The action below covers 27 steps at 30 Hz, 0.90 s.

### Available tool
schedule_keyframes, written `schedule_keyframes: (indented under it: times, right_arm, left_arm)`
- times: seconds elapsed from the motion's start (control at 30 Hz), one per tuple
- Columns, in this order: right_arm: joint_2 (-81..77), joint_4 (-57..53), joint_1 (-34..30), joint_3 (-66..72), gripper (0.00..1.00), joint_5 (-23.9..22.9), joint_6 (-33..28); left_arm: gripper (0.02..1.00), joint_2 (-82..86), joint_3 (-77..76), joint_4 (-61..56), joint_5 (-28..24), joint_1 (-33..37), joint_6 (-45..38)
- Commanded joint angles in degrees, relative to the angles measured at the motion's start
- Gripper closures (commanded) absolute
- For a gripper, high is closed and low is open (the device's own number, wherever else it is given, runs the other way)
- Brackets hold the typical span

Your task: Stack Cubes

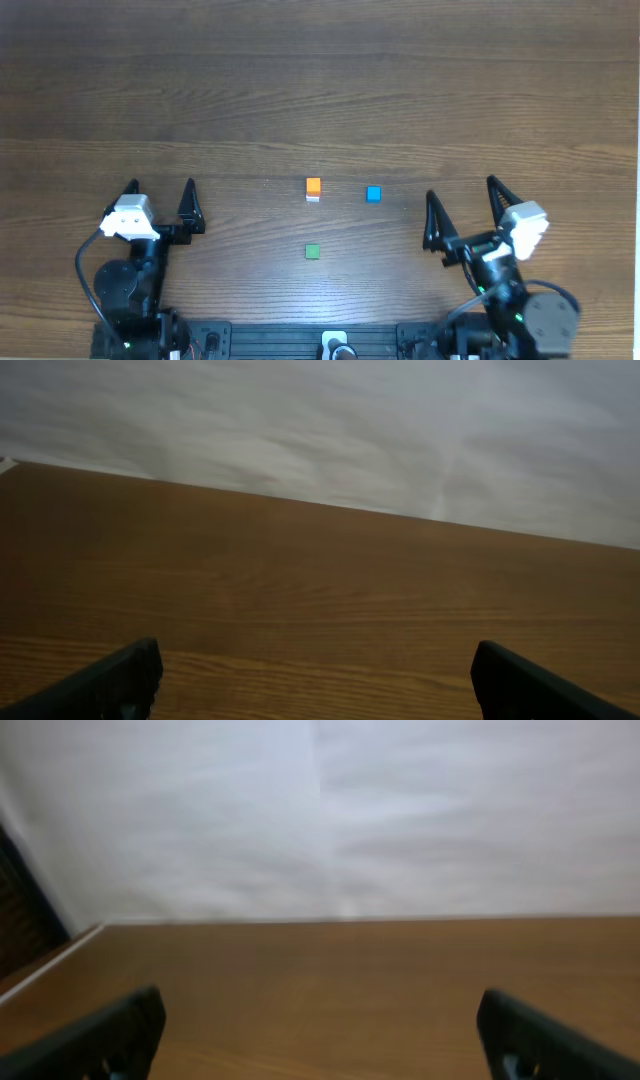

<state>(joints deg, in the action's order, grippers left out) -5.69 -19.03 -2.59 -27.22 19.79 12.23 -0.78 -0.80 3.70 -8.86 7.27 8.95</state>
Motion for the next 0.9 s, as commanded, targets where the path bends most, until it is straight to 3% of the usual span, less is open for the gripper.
schedule_keyframes:
  times: [0.03,0.3,0.47,0.63,0.8,0.9]
  right_arm:
    - [-8.4,-8.5,-0.3,-13.6,0.009,5.5,1.4]
    - [-30.4,-25.4,0.1,-35.5,0.007,8.1,0.4]
    - [-43.1,-34.0,4.7,-42.6,0.007,6.7,0.4]
    - [-52.4,-38.6,16.3,-43.3,0.007,-1.9,3.0]
    - [-59.8,-40.8,30.5,-43.3,0.009,-11.7,12.3]
    - [-63.4,-41.5,37.6,-43.3,0.009,-14.7,17.6]
  left_arm:
    - [0.020,0.6,0.5,-0.3,-0.7,0.4,-1.0]
    - [0.020,0.6,0.5,-0.2,-0.7,0.4,-1.0]
    - [0.020,0.6,0.5,-0.2,-0.7,0.4,-1.0]
    - [0.020,0.6,0.5,-0.3,-0.7,0.4,-1.0]
    - [0.018,0.6,0.5,-0.3,-0.7,0.4,-1.0]
    - [0.018,0.6,0.5,-0.2,-0.7,0.4,-1.0]
